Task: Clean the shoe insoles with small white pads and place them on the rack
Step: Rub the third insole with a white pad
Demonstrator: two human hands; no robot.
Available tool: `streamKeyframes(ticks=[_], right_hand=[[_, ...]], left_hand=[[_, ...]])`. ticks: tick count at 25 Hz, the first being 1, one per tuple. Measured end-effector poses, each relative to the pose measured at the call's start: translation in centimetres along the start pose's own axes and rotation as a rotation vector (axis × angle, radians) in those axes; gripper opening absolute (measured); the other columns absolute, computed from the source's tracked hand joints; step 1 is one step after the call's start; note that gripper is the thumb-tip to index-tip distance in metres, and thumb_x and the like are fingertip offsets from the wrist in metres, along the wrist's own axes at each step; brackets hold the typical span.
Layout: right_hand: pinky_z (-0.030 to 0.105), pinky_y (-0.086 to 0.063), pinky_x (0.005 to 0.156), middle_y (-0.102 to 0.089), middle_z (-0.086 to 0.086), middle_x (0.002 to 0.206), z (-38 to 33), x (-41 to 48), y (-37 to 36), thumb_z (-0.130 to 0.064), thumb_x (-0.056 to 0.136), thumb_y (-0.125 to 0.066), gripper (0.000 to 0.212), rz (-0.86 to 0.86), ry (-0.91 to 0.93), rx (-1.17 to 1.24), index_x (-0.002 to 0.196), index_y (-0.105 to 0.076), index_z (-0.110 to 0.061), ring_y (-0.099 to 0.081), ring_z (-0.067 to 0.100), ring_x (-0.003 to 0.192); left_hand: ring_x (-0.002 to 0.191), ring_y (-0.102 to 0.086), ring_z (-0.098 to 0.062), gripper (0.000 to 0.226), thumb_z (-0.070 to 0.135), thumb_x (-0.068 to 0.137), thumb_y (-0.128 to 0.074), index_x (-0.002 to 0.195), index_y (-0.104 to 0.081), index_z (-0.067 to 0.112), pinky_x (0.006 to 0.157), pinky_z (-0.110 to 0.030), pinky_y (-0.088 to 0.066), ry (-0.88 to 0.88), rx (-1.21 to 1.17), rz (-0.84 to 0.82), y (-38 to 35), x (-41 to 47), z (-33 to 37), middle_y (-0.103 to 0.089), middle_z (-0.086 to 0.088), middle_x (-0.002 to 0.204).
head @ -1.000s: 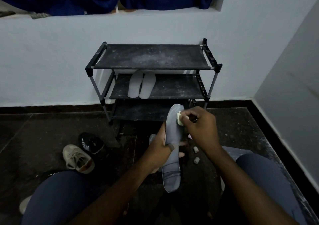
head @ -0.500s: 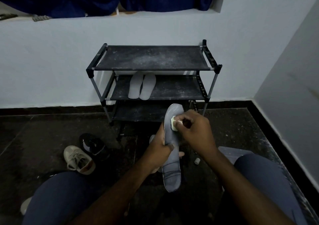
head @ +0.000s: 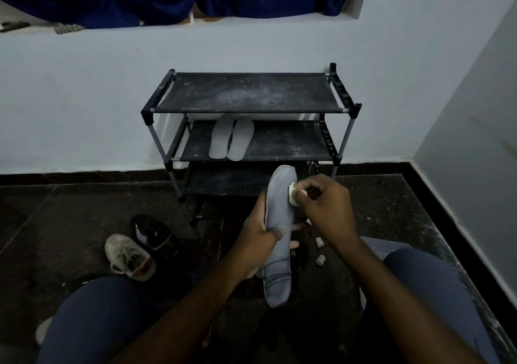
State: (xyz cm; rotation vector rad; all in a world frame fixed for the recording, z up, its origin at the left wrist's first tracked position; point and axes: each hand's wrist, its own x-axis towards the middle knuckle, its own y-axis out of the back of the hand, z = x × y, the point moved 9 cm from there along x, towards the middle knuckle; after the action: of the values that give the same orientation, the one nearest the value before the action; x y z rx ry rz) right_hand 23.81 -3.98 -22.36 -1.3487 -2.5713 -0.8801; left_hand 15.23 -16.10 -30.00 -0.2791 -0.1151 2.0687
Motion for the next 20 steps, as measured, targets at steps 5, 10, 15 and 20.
streamKeyframes(ticks=[5, 10, 15, 20], right_hand=[[0.032, -0.059, 0.079, -0.07, -0.008, 0.09, -0.8, -0.6, -1.7, -0.009, 0.086, -0.076, 0.009, -0.12, 0.034, -0.017, 0.087, -0.075, -0.018, -0.067, 0.003, 0.083], [0.031, -0.059, 0.078, -0.07, -0.009, 0.091, -0.4, 0.1, -0.8, -0.009, 0.086, -0.076, 0.009, -0.032, 0.005, -0.016, 0.088, -0.075, -0.018, -0.066, 0.003, 0.083], [0.03, -0.058, 0.08, -0.07, -0.007, 0.093, -1.1, -0.4, -1.9, -0.008, 0.087, -0.076, 0.01, -0.115, 0.062, -0.029, 0.09, -0.075, -0.018, -0.066, 0.004, 0.085], [0.029, -0.058, 0.078, -0.07, -0.007, 0.092, -0.2, 0.5, 0.3, -0.009, 0.088, -0.074, 0.01, 0.041, -0.004, -0.003, 0.089, -0.074, -0.018, -0.066, 0.003, 0.083]], left_hand=[[0.122, -0.063, -0.035, 0.087, -0.021, 0.085, -0.047, 0.145, -0.042, 0.041, 0.086, -0.064, -0.057, 0.008, -0.095, 0.022, 0.0, 0.2, 0.1, -0.052, -0.006, 0.145], [0.115, -0.068, -0.031, 0.079, -0.017, 0.09, -0.044, 0.145, -0.04, 0.039, 0.085, -0.062, -0.058, 0.006, -0.028, 0.053, 0.3, 0.2, 0.3, -0.053, -0.006, 0.143], [0.119, -0.066, -0.031, 0.084, -0.012, 0.09, -0.046, 0.15, -0.034, 0.046, 0.085, -0.061, -0.058, 0.016, 0.027, 0.05, 0.4, 0.3, -0.2, -0.052, -0.003, 0.145], [0.111, -0.071, -0.032, 0.078, 0.001, 0.091, -0.051, 0.151, -0.031, 0.047, 0.085, -0.059, -0.059, 0.019, 0.153, 0.058, 0.2, 0.4, -0.7, -0.057, -0.009, 0.141]])
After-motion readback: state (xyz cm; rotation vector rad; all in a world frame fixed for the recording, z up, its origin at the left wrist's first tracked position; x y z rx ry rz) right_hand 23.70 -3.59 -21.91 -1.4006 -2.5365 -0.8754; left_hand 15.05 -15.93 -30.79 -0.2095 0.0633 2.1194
